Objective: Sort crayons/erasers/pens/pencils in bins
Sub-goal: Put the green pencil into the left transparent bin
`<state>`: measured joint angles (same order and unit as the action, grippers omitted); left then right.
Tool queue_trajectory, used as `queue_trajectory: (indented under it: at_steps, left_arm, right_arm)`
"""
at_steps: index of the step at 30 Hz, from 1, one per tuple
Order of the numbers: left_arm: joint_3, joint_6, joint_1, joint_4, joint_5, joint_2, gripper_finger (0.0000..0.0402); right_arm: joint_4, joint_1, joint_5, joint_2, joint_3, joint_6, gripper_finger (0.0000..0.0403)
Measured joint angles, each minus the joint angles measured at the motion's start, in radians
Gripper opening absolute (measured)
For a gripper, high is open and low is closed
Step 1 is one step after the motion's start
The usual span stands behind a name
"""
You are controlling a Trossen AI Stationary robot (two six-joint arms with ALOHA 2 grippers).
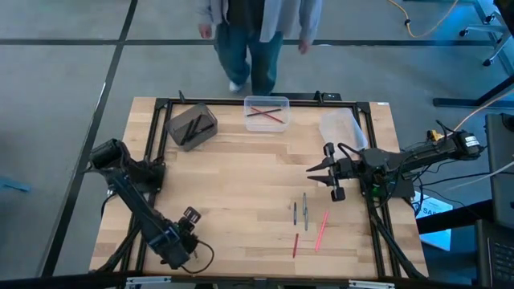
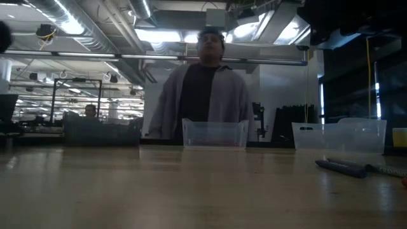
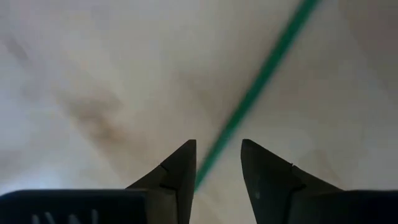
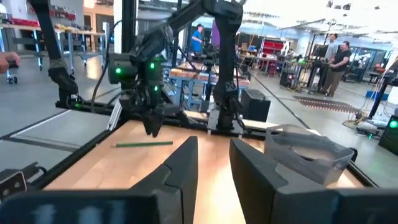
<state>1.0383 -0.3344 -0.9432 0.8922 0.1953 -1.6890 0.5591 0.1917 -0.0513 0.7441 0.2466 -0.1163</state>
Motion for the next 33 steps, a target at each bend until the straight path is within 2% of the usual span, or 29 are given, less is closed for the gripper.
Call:
queue_trajectory:
  at_steps: [5,16,23,28,33]
  left_arm:
    - [-0.033,-0.005,-0.046,-0.086,-0.022,0.000,0.0119]
    - [-0.078,0.002,-0.054,-0.102,-0.022,0.000,0.0119]
    - [-0.118,0.073,-0.033,-0.110,0.046,0.000,0.0119]
    - [-0.145,0.091,0.017,-0.122,-0.032,0.007,0.0119]
    - [-0.147,0.201,0.092,-0.127,-0.124,0.006,0.0119]
  right_arm:
    - [0.006,0.000,0.000,0.000,0.000,0.001,0.0097]
    - [0.006,0.000,0.000,0.000,0.000,-0.024,0.0097]
    - [0.035,0.000,0.000,0.000,0.000,-0.020,0.0097]
    - [0.054,0.000,0.000,0.000,0.000,-0.020,0.0097]
    - [0.059,0.000,0.000,0.000,0.000,-0.043,0.0097]
